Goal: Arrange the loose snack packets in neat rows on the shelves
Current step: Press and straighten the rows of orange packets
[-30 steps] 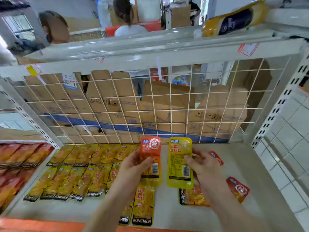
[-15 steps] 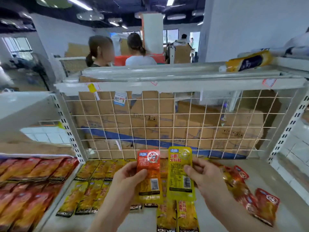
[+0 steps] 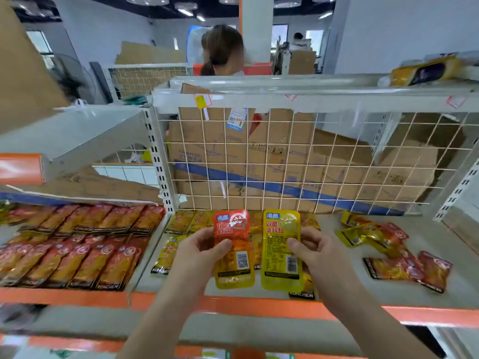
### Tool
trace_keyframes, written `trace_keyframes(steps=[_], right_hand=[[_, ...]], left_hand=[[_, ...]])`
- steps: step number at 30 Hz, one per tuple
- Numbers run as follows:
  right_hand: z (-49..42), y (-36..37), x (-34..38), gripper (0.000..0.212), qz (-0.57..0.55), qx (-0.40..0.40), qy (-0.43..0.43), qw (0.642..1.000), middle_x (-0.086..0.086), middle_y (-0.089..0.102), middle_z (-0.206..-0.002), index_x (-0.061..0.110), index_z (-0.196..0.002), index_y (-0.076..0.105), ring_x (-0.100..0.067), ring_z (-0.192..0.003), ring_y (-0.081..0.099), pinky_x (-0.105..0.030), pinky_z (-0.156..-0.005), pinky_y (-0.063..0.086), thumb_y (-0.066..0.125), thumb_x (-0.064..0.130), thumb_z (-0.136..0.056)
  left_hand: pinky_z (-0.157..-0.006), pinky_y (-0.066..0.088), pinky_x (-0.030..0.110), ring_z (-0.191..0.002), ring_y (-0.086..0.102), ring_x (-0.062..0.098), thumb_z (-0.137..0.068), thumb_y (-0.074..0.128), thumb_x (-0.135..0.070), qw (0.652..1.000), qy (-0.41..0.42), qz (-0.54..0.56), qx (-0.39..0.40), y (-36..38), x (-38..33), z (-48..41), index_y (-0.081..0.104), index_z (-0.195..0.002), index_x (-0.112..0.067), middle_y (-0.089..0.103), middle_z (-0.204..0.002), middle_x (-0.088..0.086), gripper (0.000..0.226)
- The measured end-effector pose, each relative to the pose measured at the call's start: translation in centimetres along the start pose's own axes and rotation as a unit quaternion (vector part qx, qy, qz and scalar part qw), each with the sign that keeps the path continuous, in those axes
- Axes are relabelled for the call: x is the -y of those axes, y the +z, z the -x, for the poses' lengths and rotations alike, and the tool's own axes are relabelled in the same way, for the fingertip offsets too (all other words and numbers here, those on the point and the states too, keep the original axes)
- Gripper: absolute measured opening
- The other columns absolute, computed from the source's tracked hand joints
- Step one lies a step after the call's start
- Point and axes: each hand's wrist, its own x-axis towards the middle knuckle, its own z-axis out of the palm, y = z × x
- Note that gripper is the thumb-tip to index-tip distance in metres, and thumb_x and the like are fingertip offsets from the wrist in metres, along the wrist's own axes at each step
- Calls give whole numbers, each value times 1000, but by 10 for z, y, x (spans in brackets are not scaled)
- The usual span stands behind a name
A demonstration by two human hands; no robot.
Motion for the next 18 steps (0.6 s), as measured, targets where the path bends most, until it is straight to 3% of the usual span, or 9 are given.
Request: trace_keyframes(steps=[2,6,13,18], right_hand=[[5,5,-2,14,-15,2,13,1000,-6,77,-95,17,-97,72,-28,-96,72,-53,-95,53,67,6,-91],[10,10,-5,16,-8,32,9,999,-5,77,-91,16,-93,73,-27,-93,73,-53,-94,53,65,3,-92],[17,18,-11,18,-16,78,11,997,-2,77,-86,16,-86,74,-28,-91,73,-38,-80,55,65,1,-91],[26,38,-18,18,-36,99,45,993,-7,77,-90,18,-84,76,-33,-95,72,-61,-91,53,67,3,-90]], left_hand=[[-90,56,51,-97,73,32,-87,68,3,1000,-1,-3,-5,-4,1,5,71,-108,-10,76,-102,13,24],[-93,55,53,-96,73,34,-85,69,5,999,-10,7,-32,-8,1,17,71,-106,-6,76,-101,15,24],[-79,60,43,-83,75,29,-87,65,7,996,-20,10,-84,-20,-4,50,70,-104,-4,77,-94,15,21],[-76,59,40,-83,75,28,-87,65,8,993,-14,14,-119,-42,-3,71,72,-102,-6,77,-95,15,22]])
